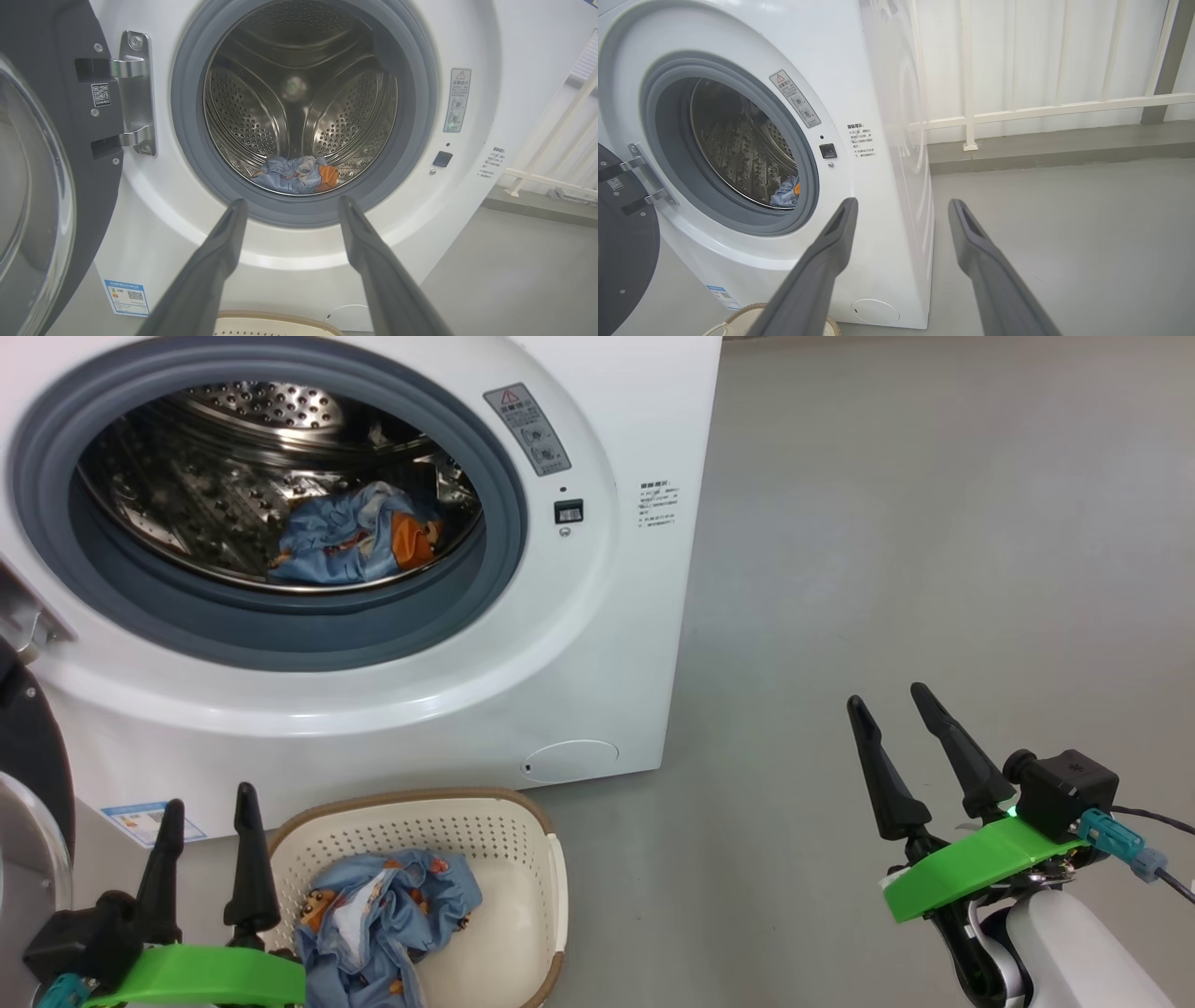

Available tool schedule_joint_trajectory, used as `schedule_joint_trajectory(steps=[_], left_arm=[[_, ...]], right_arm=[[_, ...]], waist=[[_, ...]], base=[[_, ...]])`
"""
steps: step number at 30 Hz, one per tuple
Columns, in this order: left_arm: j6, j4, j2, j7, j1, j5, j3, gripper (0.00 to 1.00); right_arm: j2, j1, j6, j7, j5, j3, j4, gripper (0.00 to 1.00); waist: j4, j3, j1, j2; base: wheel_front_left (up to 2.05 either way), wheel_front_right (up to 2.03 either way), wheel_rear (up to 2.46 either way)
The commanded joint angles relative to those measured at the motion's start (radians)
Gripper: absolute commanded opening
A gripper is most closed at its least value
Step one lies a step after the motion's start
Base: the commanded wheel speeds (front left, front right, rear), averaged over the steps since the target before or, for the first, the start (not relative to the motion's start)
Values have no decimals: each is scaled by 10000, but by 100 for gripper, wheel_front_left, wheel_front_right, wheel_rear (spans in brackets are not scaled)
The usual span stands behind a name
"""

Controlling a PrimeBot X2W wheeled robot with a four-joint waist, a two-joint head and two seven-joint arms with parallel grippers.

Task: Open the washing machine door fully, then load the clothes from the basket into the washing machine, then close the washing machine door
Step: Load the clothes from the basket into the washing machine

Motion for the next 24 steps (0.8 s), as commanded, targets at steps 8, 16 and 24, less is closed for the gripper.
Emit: schedule_joint_trajectory(steps=[8,16,24], left_arm=[[-36,-160,135,-64,-192,147,410,100],[-55,-127,112,-64,-235,201,441,100],[-80,-52,103,-64,-275,238,444,100]], right_arm=[[-88,-60,46,-78,-74,119,-249,100],[-73,-79,46,-78,-74,136,-264,100],[-85,-130,46,-78,-53,139,-236,100]], waist=[[-10,-13,0,0],[-44,63,0,0],[-80,140,0,0]], base=[[0,0,0],[0,0,0],[0,0,0]])
